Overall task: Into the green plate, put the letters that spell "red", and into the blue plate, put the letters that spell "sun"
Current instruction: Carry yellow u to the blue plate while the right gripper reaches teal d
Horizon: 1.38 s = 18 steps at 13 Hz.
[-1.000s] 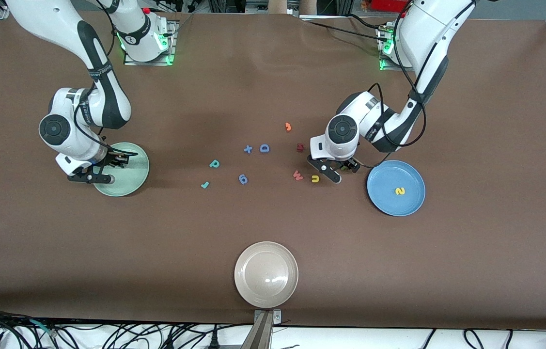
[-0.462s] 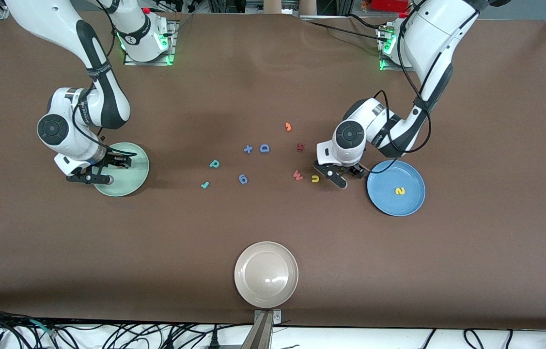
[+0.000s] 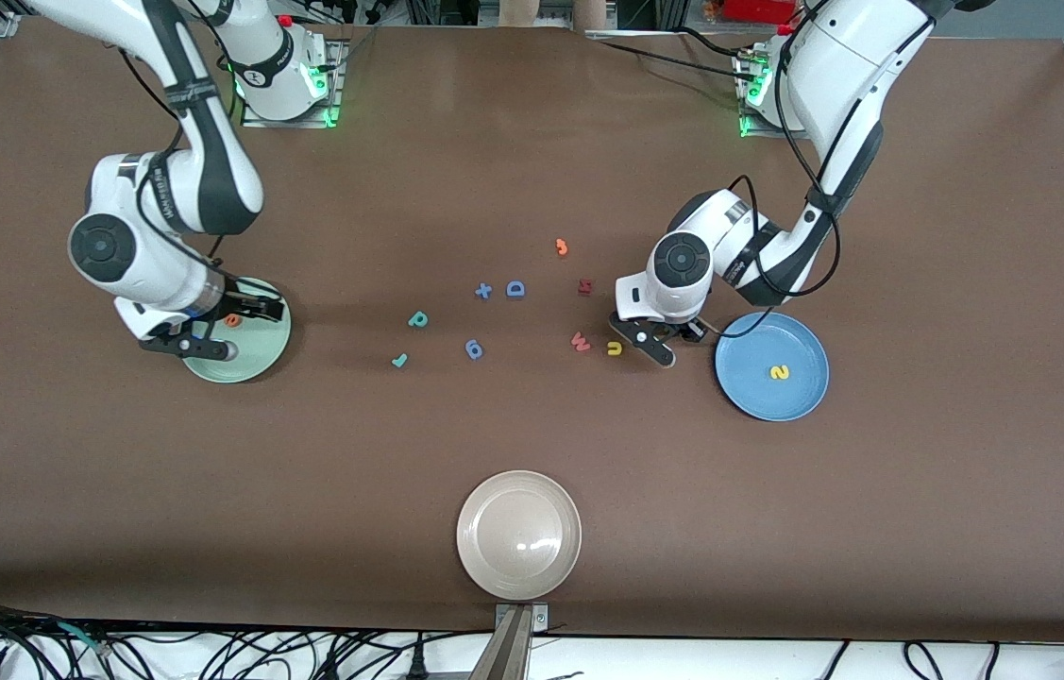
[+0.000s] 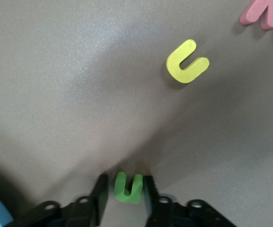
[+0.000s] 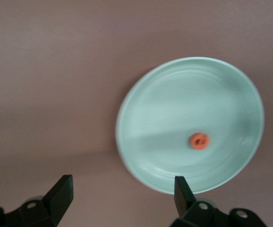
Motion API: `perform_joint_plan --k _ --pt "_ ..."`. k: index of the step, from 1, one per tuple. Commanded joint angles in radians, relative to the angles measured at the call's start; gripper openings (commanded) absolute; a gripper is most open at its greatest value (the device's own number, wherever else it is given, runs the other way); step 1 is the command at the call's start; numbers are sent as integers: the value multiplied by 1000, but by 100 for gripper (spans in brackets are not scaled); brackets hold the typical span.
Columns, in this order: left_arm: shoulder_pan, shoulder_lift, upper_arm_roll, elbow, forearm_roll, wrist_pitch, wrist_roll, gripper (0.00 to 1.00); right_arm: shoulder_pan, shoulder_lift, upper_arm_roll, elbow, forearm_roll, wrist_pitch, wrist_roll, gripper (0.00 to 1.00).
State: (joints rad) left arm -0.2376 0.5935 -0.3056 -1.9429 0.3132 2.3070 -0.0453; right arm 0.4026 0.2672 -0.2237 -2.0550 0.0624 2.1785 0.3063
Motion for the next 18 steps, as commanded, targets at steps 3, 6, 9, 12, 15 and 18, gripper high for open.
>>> perform_joint_plan --k 3,6,9,12,15,18 --pt "11 -15 -1 4 30 -9 2 26 4 88 173 157 16 -23 385 95" --pt "17 -44 -1 28 27 -53 2 26 4 187 259 263 16 -13 583 98" --pt "40 -109 -1 48 18 -135 5 26 22 254 283 285 16 56 681 97" --pt "124 -116 -1 85 9 -153 160 26 38 311 283 268 22 136 709 95" --pt "191 -110 -1 87 4 -152 280 26 47 320 285 198 28 199 741 95" --pt "274 -92 -1 87 1 -138 402 26 48 314 314 132 30 245 781 95"
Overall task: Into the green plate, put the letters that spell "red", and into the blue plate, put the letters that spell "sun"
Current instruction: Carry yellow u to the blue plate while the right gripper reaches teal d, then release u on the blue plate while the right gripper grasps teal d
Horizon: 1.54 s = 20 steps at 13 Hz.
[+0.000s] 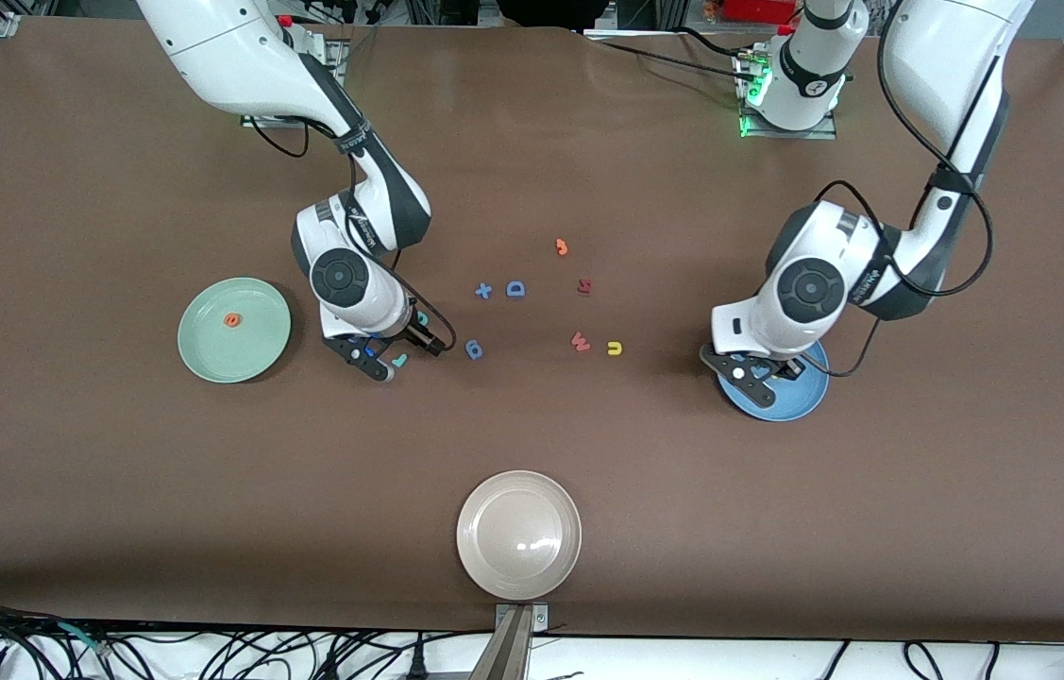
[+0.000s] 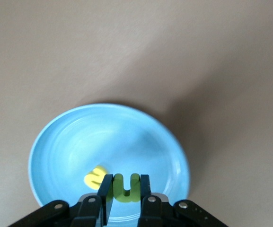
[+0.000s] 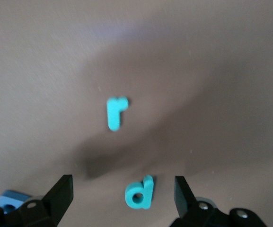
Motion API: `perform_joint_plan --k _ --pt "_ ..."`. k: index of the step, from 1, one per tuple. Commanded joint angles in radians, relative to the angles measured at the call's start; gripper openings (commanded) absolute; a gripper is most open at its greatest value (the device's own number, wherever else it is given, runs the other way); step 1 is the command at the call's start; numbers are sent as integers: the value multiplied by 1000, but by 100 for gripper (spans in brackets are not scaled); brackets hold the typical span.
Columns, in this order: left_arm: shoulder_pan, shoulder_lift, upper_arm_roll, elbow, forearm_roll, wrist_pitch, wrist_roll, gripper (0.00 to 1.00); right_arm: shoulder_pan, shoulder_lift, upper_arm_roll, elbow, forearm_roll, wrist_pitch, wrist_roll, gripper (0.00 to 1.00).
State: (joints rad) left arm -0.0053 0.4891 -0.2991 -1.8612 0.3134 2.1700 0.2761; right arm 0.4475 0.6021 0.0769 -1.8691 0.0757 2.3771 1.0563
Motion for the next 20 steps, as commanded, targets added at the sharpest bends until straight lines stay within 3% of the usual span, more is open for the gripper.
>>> perform_joint_plan --k 1,6,11,12,13,14,18,20 --pt "48 17 -8 5 -22 -1 96 26 4 -24 20 -68 16 59 33 95" --pt "64 42 -8 19 -39 19 137 26 4 -45 20 -85 16 53 31 88" --pt "76 88 -8 56 -69 27 141 27 4 -62 18 -114 15 74 31 88" --pt "74 89 -8 56 -73 27 140 34 4 -59 18 -119 15 85 31 88" --pt "73 89 -8 53 -101 27 137 74 4 -56 18 -127 13 97 30 88" --pt "77 89 -8 53 -144 27 141 100 4 -53 18 -134 13 117 30 88" --pt "65 82 -12 57 -160 22 132 100 4 -50 18 -143 12 140 30 88" --pt "59 80 -25 69 -160 19 126 100 4 -50 18 -143 12 140 28 79"
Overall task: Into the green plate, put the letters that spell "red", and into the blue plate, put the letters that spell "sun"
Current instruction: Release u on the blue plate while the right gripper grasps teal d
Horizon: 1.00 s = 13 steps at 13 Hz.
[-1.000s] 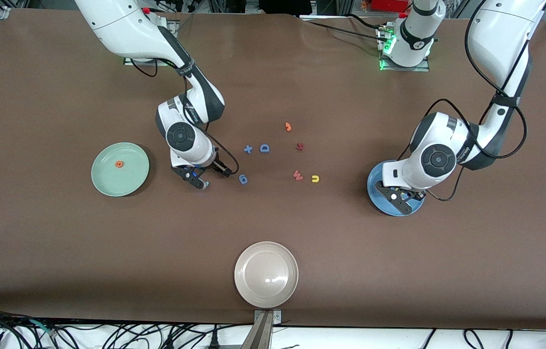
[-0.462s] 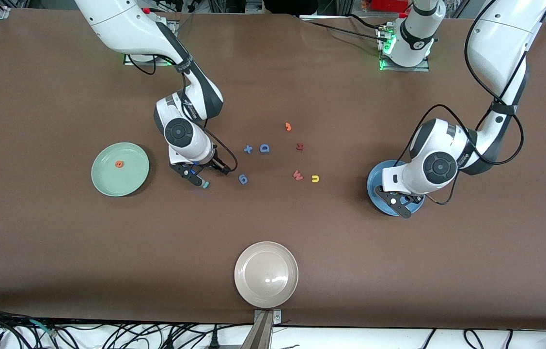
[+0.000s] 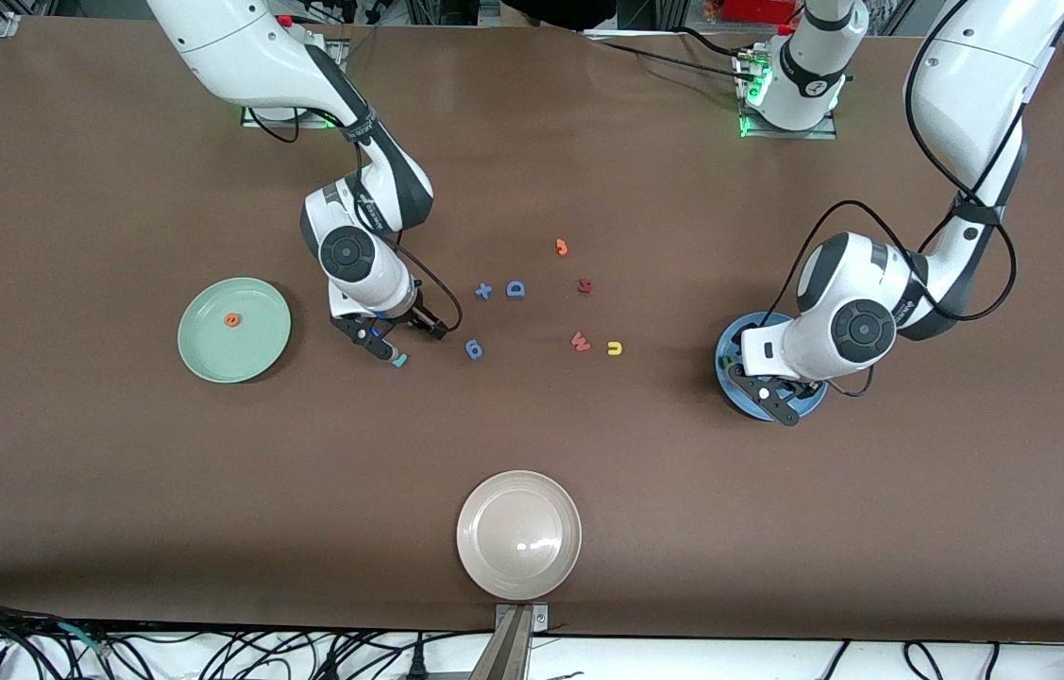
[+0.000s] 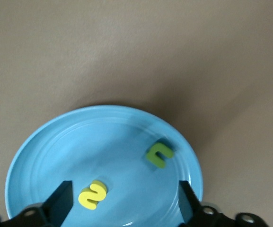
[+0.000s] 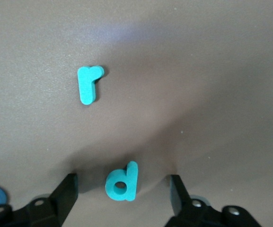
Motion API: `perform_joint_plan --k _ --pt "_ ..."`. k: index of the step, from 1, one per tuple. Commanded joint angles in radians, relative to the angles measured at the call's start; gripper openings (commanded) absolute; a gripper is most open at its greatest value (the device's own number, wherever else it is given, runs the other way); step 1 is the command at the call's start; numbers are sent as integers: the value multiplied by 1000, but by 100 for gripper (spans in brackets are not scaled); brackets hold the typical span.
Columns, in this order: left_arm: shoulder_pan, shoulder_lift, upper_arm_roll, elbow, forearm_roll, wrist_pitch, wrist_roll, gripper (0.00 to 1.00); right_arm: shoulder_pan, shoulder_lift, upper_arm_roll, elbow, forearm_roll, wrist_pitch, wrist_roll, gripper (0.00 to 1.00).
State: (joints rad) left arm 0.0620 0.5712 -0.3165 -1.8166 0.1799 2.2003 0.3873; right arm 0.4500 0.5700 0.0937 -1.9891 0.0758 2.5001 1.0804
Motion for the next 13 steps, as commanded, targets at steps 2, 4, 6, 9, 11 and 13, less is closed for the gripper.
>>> perform_joint_plan --k 2,4,6,9,11,13 --pt "-63 -1 -24 57 -25 -13 -16 100 1 -18 1 -23 13 17 3 77" --pt "-132 3 -23 60 -14 -11 -161 100 1 -18 1 -23 12 17 3 77" --pt "-186 19 -23 82 -14 -7 -248 100 1 -16 1 -25 12 19 3 75" --pt "-267 64 -21 137 -14 -2 -260 100 1 -16 1 -25 12 19 1 64" --pt "-307 79 -21 149 -13 -2 -262 100 1 -15 1 -25 12 17 -2 42" --pt "-333 93 -21 135 -13 -2 -262 100 1 -15 1 -23 12 17 -4 13"
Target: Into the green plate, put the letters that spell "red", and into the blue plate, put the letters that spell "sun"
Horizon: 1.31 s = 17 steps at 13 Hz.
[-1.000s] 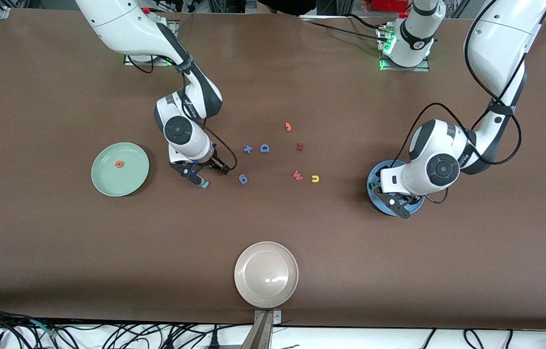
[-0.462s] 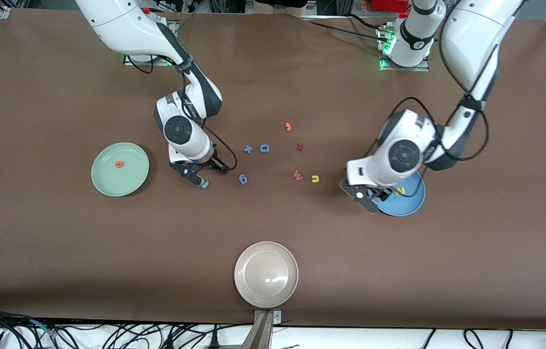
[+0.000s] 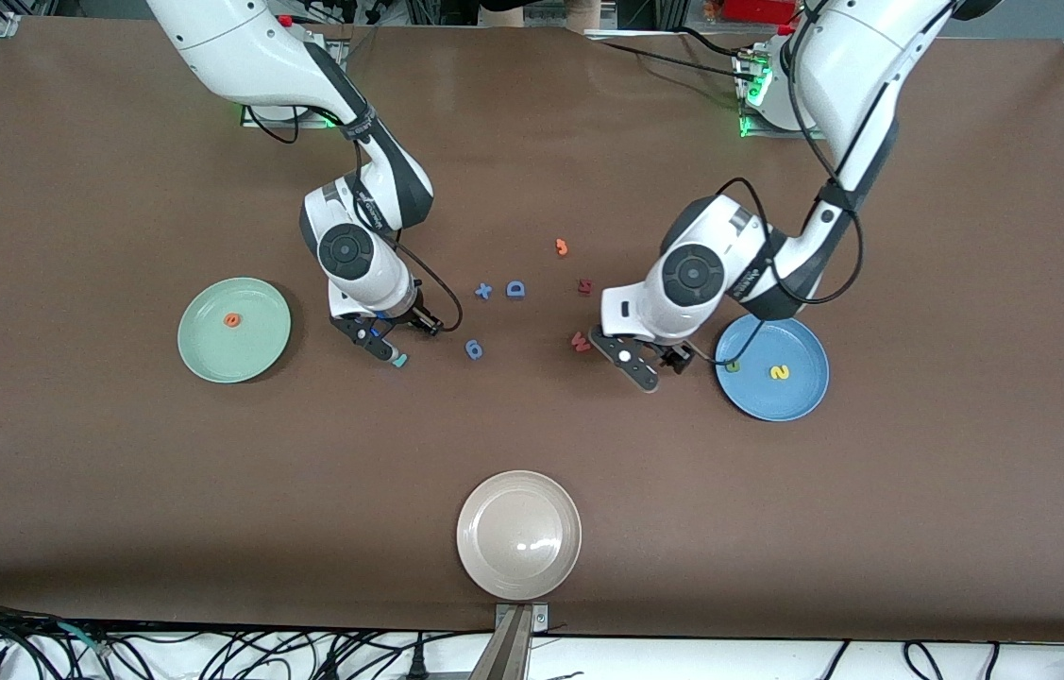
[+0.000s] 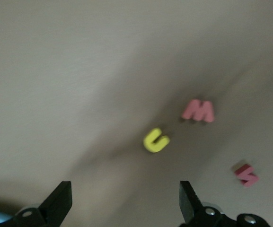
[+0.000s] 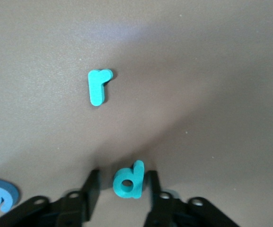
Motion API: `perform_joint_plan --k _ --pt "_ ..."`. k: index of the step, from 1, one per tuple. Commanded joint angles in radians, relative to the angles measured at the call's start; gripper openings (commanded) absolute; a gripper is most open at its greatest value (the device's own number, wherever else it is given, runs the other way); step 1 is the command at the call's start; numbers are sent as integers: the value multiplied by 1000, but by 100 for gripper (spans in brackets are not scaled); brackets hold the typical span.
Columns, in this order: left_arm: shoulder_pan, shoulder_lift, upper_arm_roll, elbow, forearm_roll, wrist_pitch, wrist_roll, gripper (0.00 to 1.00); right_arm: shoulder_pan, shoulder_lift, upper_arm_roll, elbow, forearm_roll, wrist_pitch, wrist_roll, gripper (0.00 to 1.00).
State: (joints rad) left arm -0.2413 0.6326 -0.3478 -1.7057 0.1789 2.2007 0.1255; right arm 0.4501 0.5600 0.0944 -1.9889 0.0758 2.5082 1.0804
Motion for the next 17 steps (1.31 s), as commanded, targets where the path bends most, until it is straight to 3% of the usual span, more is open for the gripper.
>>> perform_joint_plan --k 1,6,11,12,13,14,15,17 --pt "-54 42 12 26 -13 1 -4 100 1 -5 1 -24 12 9 -4 1" --pt "-67 102 16 15 79 96 -67 100 -1 -40 -5 -24 12 -18 -13 0" --pt "-67 127 16 11 83 140 -83 98 -2 -202 -100 -1 12 -334 -158 0" --pt "-61 127 16 11 83 140 -83 87 -2 -227 -132 -1 12 -383 -218 0" --pt "-59 127 16 11 83 140 -83 63 -4 -245 -168 -5 12 -423 -281 0" --pt "-56 127 16 11 83 134 -83 29 -2 -262 -203 -11 12 -443 -345 0" --pt "-53 127 16 11 83 131 -83 14 -2 -273 -235 -16 12 -466 -405 0" --pt "-49 124 16 11 83 129 -81 10 -2 -281 -319 -42 12 -470 -566 0"
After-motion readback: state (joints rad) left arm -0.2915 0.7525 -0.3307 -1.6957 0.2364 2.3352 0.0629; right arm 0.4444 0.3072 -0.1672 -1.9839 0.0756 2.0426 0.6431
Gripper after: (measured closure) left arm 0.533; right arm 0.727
